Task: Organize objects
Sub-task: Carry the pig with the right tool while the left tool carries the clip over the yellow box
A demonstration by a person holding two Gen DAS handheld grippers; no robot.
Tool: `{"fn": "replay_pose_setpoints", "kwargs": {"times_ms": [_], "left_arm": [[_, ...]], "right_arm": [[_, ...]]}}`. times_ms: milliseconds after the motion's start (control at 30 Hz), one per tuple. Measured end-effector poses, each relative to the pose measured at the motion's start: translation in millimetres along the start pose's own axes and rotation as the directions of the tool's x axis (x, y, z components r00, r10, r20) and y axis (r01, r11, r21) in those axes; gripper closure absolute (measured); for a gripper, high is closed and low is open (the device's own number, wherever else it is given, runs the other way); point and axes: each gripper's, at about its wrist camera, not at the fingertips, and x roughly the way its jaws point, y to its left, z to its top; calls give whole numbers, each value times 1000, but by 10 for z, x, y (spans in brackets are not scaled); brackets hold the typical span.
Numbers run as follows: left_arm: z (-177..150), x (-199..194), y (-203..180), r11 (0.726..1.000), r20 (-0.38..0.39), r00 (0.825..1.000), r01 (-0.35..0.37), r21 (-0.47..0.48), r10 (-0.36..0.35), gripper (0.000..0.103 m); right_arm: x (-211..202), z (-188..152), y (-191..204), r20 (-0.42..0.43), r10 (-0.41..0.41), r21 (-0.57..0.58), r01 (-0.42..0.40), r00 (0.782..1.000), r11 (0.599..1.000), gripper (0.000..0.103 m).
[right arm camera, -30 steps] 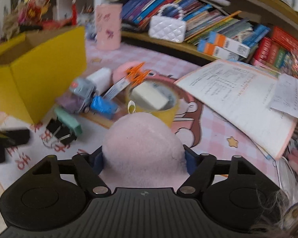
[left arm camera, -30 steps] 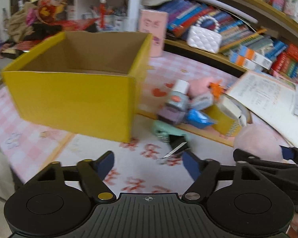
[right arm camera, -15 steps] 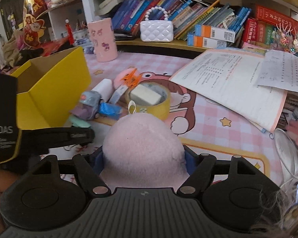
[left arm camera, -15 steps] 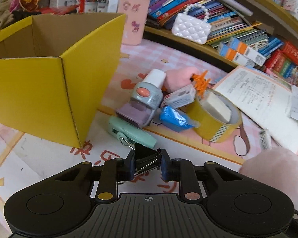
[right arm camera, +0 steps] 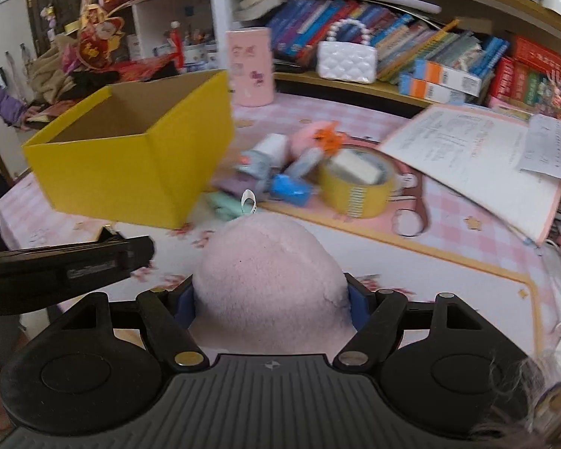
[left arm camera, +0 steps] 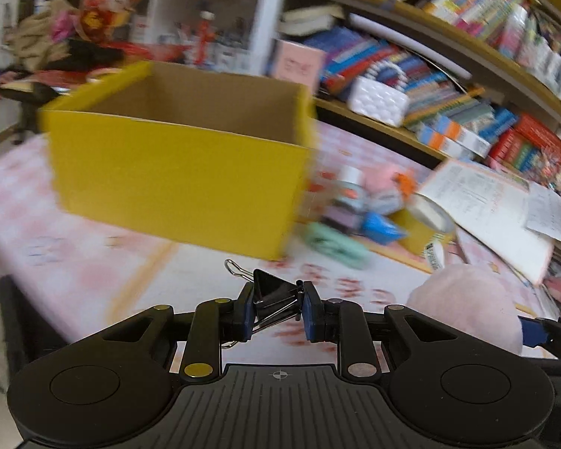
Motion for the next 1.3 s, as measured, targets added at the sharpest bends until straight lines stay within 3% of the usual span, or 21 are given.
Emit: {"fn": "replay_pose_setpoints", "kwargs": {"times_ms": [267,667,1300], "left_arm": [[-19,-556,739,994,53,993,-104,18,103,80],[-208,-975,1399,991,41,992,-121,59,118,80],[-247,-1158,1756,996,65,997,-40,77,35,80]], "right_arm": [[-68,-98,784,-1,9,-36,-9,1000,999,29],[-186,-350,1735,-7,35,-23,-36,999,999,29],[-289,-482,2102,-31,-12,19,12,999,1000,29]]}}
